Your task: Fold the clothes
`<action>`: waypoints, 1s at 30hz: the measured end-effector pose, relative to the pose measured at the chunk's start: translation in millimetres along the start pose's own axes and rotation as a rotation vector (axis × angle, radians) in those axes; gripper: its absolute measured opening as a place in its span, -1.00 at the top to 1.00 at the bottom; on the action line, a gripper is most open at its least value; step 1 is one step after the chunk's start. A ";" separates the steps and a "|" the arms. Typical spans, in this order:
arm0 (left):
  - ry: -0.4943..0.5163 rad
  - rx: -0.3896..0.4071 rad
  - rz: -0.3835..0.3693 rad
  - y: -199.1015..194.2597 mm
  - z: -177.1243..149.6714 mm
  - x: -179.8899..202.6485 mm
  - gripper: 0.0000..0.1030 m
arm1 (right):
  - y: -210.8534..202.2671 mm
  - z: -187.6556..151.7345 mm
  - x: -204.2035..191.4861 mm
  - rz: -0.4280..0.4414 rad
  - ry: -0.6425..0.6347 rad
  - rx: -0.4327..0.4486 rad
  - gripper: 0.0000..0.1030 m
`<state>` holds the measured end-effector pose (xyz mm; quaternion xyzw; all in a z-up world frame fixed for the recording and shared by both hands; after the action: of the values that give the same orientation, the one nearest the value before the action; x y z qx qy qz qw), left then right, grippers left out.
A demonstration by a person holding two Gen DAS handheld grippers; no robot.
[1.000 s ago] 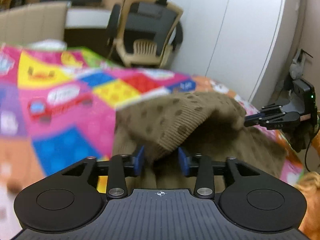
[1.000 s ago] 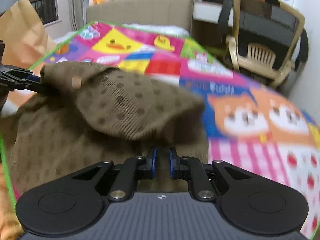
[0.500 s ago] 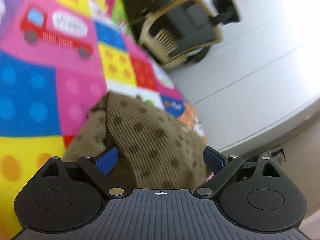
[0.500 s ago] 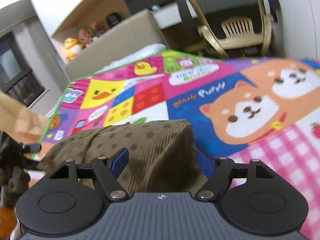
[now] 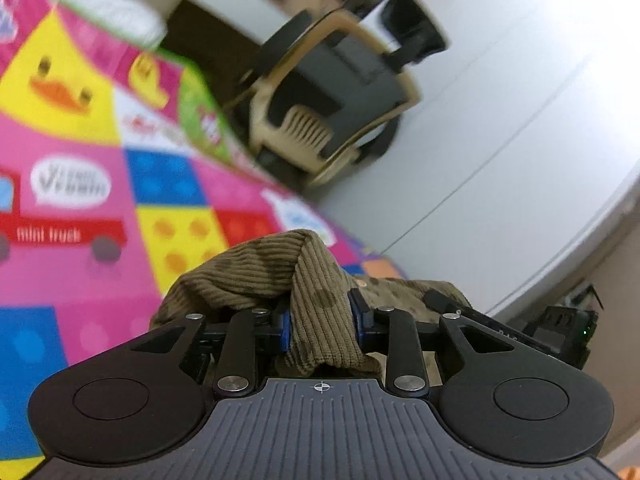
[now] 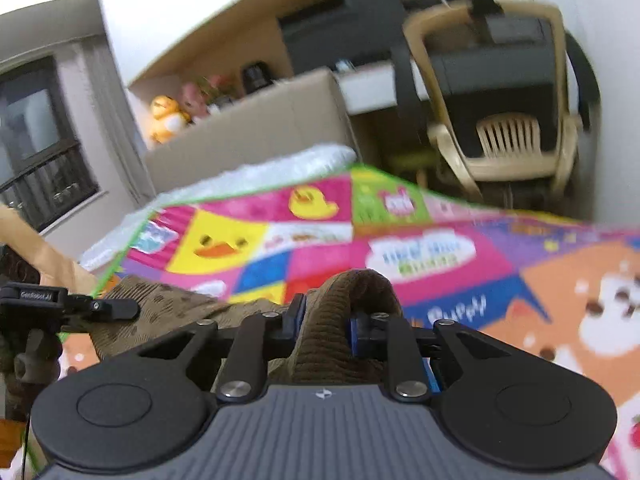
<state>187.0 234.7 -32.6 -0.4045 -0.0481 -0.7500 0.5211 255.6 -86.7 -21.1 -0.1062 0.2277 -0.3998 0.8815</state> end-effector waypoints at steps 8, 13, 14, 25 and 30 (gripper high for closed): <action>0.085 -0.067 -0.042 -67.9 -88.7 27.3 0.43 | -62.6 -55.1 -13.3 0.028 -0.006 -0.080 0.62; 0.147 -0.143 0.132 -87.5 -140.1 8.0 0.26 | -72.5 -113.1 6.7 -0.055 0.028 -0.196 0.28; 0.162 -0.143 0.180 -92.0 -141.4 4.6 0.14 | -76.2 -115.1 10.0 -0.072 0.036 -0.190 0.08; 0.171 0.053 0.020 -59.7 -100.8 45.8 -0.85 | -66.2 -79.0 -23.0 0.040 0.009 0.000 -0.61; 0.166 -0.037 0.181 -22.0 -126.5 11.5 -0.85 | -25.5 -114.4 -28.0 -0.048 -0.102 -0.116 -0.66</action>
<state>97.0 173.7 -101.9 -0.3534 0.0456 -0.7316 0.5813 167.1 -82.9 -102.8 -0.1826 0.2025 -0.4009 0.8746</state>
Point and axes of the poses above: each gripper's, at about its wrist camera, not at the fingertips, and y roughly the way its jaws point, x to its right, z to its top, the point moved 5 cm from there along y, roughly the way its jaws point, and after that the axes turned 4 degrees about x, right-handed, at the moved point
